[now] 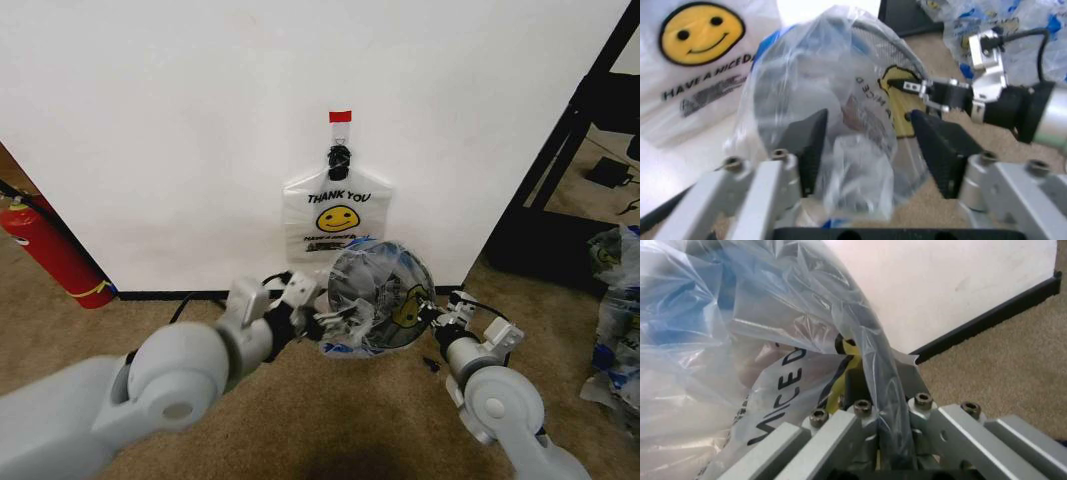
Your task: Pick up the garbage bag from the wall and place it over the trash bin.
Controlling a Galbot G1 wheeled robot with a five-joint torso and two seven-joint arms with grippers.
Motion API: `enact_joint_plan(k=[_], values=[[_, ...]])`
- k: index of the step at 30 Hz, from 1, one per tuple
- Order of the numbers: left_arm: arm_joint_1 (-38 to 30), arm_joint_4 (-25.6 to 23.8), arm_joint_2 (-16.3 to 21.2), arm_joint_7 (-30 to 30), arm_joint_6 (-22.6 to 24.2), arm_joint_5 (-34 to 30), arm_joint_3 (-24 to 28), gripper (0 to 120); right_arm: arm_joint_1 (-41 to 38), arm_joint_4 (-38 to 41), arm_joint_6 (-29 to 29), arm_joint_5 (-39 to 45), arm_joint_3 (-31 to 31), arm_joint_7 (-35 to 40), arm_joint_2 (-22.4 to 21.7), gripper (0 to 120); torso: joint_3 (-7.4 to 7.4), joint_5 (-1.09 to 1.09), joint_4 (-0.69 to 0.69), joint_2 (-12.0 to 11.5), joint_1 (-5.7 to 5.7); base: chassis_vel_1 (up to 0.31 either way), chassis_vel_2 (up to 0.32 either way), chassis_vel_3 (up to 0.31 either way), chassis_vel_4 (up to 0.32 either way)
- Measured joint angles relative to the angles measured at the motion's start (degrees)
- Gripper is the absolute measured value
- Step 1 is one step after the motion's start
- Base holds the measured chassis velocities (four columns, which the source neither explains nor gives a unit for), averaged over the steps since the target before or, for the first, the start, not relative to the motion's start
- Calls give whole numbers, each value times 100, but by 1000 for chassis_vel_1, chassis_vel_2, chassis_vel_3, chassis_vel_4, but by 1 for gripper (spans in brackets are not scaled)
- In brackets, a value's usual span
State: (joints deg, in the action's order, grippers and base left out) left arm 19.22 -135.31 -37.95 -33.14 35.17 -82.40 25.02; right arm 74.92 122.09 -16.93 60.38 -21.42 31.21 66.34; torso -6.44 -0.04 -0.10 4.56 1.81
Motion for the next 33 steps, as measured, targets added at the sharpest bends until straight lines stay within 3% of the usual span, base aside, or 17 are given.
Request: enact_joint_plan(k=[5, 13, 26, 33], values=[[-992, 709, -647, -602, 282, -406, 841, 26, 24, -14, 24, -263, 43, -2, 23, 0, 0, 0, 2, 0, 0, 0, 0, 0, 0], [-1386, 1287, -1252, -1121, 562, -619, 1576, 1, 0, -40, 43, -352, 53, -2, 80, 0, 0, 0, 2, 0, 0, 0, 0, 0, 0], [-1615, 2562, -2302, -1300, 640, -493, 2244, 0, 102, 46, 125, -656, 200, -44, 158, 0, 0, 0, 1, 0, -1, 0, 0, 0, 0], [-1644, 3256, -2681, -1287, 686, -228, 2463, 0, 139, 133, 146, -818, 310, -113, 150, 0, 0, -1, 2, 0, -1, 0, 0, 0, 0]])
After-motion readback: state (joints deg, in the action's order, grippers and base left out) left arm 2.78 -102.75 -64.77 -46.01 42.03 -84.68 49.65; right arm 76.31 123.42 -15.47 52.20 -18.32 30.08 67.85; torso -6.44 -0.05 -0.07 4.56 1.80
